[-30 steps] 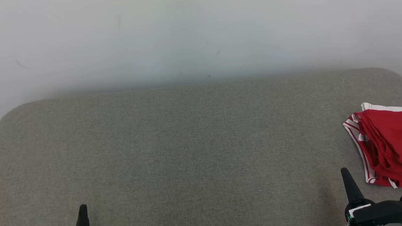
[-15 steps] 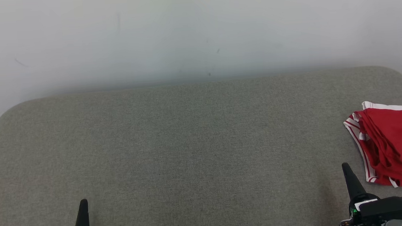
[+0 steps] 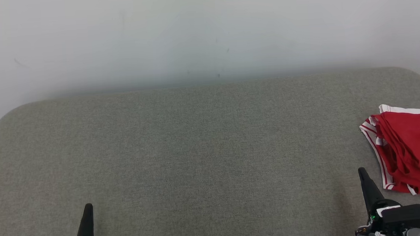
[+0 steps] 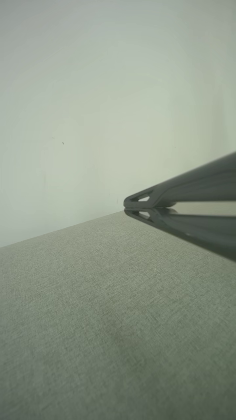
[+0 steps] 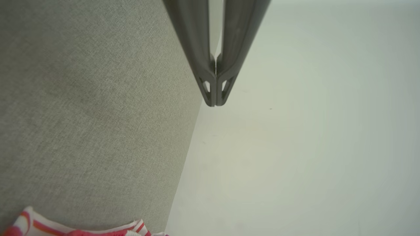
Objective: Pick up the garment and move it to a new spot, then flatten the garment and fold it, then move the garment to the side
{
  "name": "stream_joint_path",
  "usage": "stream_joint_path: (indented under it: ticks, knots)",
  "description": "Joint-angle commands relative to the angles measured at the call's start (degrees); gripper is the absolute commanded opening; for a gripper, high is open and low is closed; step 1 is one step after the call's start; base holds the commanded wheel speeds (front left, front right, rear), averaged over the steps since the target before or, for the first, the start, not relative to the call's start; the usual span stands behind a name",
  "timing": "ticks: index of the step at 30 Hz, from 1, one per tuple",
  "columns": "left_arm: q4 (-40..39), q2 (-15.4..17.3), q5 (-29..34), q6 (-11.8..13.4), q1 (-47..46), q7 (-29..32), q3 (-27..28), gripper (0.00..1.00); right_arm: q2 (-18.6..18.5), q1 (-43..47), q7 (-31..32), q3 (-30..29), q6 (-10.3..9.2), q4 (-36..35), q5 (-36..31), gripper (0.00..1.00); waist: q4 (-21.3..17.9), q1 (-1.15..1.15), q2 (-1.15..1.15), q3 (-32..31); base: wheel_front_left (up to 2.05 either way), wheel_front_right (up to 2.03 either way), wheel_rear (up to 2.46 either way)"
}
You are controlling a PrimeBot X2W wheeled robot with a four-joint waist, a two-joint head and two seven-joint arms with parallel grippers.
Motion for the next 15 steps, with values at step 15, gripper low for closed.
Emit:
stream_joint_path:
  ticks: [15]
  knots:
    - [-0.4,0.3,-7.3,-0.5,-1.8,1.8,0.4,0.0,0.4,-1.2,1.3,-0.9,-0.11,-0.8,6.9,0.0,0.0,0.0,0.0,0.5,0.0,0.0,0.0]
